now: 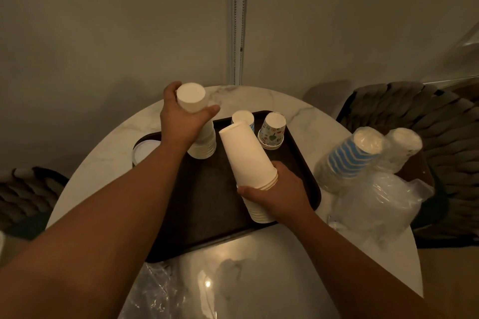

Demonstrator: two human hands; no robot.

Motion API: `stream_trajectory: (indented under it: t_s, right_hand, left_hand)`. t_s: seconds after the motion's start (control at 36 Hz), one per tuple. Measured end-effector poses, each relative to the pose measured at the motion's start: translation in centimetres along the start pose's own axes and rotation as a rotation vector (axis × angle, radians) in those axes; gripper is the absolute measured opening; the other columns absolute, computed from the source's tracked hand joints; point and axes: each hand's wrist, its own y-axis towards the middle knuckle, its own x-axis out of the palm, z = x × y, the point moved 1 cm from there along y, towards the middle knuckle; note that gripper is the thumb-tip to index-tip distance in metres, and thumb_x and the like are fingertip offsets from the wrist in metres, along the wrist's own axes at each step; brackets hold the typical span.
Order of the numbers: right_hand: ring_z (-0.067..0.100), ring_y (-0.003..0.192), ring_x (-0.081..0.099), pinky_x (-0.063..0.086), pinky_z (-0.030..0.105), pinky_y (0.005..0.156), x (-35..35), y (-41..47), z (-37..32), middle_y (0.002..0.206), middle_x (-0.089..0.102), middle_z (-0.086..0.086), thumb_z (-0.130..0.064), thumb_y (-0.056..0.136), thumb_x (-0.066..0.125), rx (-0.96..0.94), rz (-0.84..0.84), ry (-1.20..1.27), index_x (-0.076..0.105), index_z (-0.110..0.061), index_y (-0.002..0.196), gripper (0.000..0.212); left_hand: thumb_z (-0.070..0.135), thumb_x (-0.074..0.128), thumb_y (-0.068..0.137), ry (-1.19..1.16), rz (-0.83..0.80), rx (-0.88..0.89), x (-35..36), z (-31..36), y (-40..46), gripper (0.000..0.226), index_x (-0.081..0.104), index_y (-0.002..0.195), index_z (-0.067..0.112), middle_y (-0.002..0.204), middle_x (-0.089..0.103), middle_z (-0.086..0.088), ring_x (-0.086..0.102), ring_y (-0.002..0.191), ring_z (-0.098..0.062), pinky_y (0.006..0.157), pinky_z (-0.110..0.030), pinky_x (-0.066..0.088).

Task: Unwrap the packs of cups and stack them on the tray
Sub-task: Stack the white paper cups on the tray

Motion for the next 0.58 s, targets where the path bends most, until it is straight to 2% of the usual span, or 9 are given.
stream_trajectory:
  t_s: [0.11,0.19,0.36,0.44,0.53,0.58]
  right_hand:
    - [0.006,0.101,0.049,0.043,0.023,0.083,-0.2,-0.1,0.4,0.112,0.049,-0.014,-0.048,0.06,0.087,-0.001,0.006,0.004,0.047,-0.026,0.129,0.083]
    - [0.007,0.103,0.049,0.043,0.023,0.085,-0.3,-0.1,0.7,0.117,0.051,-0.012,-0.047,0.06,0.087,0.002,0.004,0.016,0.047,-0.025,0.131,0.084]
    - [0.009,0.105,0.051,0.046,0.026,0.087,-0.1,0.1,0.9,0.115,0.051,-0.012,-0.049,0.06,0.086,0.034,0.003,0.042,0.047,-0.025,0.13,0.084]
    - [0.012,0.104,0.055,0.05,0.031,0.088,0.0,0.1,1.0,0.112,0.054,-0.011,-0.05,0.058,0.086,0.06,0.004,0.1,0.049,-0.028,0.122,0.077]
    - [0.012,0.1,0.06,0.054,0.033,0.085,-0.1,0.0,0.9,0.109,0.061,-0.008,-0.049,0.055,0.087,0.11,-0.032,0.263,0.052,-0.03,0.109,0.068]
    - [0.014,0.098,0.064,0.055,0.033,0.082,-0.2,0.0,0.8,0.109,0.066,-0.002,-0.053,0.047,0.085,0.143,-0.068,0.395,0.057,-0.028,0.105,0.069]
  left_hand:
    - [0.031,0.089,0.065,0.031,0.01,0.004,0.4,-1.0,-0.3,0.081,0.045,0.132,0.022,0.118,0.052,0.008,0.051,0.111,-0.014,0.094,-0.026,0.042]
    - [0.031,0.087,0.069,0.051,0.0,-0.024,0.5,-1.8,-0.3,0.075,0.048,0.132,0.018,0.126,0.058,0.0,0.053,0.117,-0.019,0.095,-0.028,0.042]
    - [0.034,0.087,0.069,0.078,-0.023,-0.065,0.5,-2.4,-0.4,0.081,0.045,0.136,0.018,0.133,0.055,-0.003,0.051,0.122,-0.022,0.095,-0.026,0.039]
    - [0.035,0.087,0.069,0.093,-0.065,-0.088,0.4,-2.4,-0.6,0.085,0.042,0.139,0.017,0.137,0.053,-0.004,0.049,0.126,-0.023,0.094,-0.026,0.037]
    - [0.037,0.088,0.067,0.082,-0.11,-0.092,-0.4,-1.9,-1.2,0.094,0.037,0.144,0.018,0.142,0.049,-0.003,0.046,0.13,-0.021,0.103,-0.029,0.038]
    - [0.047,0.083,0.069,0.061,-0.011,-0.102,-1.3,-1.4,-2.4,0.098,0.032,0.148,0.018,0.149,0.041,-0.003,0.04,0.135,-0.02,0.112,-0.038,0.036]
